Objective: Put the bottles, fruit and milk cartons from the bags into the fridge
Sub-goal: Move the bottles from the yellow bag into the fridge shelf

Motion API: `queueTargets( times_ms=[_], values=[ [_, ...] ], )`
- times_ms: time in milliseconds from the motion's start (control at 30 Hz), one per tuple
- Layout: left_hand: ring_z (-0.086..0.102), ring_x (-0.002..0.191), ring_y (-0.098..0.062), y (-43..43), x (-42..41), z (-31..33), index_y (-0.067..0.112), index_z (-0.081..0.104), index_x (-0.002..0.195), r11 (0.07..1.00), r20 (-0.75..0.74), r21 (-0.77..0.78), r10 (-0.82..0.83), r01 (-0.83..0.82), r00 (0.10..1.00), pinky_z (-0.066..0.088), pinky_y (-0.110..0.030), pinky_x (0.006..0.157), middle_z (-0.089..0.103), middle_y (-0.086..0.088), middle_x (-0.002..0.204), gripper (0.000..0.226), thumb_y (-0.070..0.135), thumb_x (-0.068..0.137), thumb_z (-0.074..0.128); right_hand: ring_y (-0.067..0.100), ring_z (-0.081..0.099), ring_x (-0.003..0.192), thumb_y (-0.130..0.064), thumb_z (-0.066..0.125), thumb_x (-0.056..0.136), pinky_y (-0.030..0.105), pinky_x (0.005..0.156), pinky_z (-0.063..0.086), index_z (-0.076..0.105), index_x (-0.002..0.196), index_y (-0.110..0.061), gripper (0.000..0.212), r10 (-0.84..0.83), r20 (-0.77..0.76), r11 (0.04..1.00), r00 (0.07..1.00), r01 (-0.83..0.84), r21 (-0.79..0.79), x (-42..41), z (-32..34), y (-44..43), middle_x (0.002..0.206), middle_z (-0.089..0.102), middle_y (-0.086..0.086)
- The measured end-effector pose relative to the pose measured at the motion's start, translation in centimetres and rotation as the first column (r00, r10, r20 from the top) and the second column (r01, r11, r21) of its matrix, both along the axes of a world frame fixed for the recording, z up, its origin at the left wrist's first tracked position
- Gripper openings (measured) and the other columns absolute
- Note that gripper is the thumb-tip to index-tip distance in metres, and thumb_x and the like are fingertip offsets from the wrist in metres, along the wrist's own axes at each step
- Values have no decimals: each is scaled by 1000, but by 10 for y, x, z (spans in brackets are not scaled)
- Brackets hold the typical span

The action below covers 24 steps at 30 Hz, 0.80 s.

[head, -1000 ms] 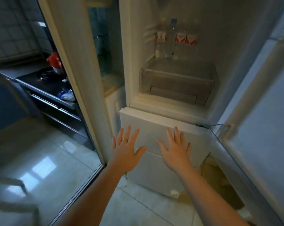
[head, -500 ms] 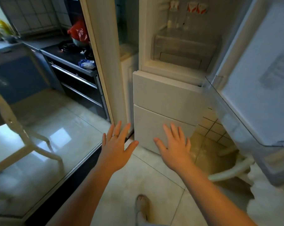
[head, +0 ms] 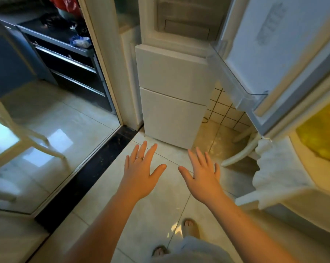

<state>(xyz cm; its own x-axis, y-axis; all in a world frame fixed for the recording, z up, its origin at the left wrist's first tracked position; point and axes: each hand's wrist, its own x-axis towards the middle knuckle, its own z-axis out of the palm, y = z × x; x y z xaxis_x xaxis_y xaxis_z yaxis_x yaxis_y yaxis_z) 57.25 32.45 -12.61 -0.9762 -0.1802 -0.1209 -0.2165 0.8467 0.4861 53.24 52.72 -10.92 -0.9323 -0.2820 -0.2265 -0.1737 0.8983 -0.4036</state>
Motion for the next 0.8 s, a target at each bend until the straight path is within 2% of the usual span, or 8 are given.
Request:
queueTargets(
  times_ms=[200,333,433,567,800],
  values=[
    [-12,154,-18,91,-8,-7,41,7,158,986,66,46,-165,163,984,-1,-47,124,-6,8,168,81,75,86,22,20,-10,153,-65,27,98,53,122,-4,8,157,-38,68,-146,-2,989,989,146,6,10,-6,89,166,-6,-9],
    [-10,154,-18,171,-28,-7,39,11,158,964,55,66,-261,257,964,2,-46,125,-2,6,168,77,72,90,27,19,-10,153,-66,28,97,53,122,-3,9,156,-40,68,-258,-5,966,966,258,-2,6,-11,169,167,-4,-9],
    [-5,154,-18,240,-47,-12,38,14,158,944,26,70,-324,321,946,4,-45,125,1,6,168,72,66,96,37,18,-10,153,-64,30,98,53,122,-3,11,156,-39,66,-326,-8,945,945,326,-21,-1,-15,238,166,-4,-10],
    [-3,154,-17,340,-71,-18,39,13,158,922,12,71,-381,379,924,7,-45,125,3,5,168,71,65,96,38,19,-9,153,-62,28,99,55,122,2,9,156,-39,65,-393,-13,920,920,393,-10,-17,-21,336,166,-5,-11],
    [3,154,-18,514,-102,-9,38,17,157,894,-2,99,-439,437,898,10,-39,123,10,4,167,68,61,98,40,20,-4,153,-60,32,100,50,122,2,11,157,-38,65,-436,-28,900,900,435,-30,-36,-11,518,167,0,-9]
  ],
)
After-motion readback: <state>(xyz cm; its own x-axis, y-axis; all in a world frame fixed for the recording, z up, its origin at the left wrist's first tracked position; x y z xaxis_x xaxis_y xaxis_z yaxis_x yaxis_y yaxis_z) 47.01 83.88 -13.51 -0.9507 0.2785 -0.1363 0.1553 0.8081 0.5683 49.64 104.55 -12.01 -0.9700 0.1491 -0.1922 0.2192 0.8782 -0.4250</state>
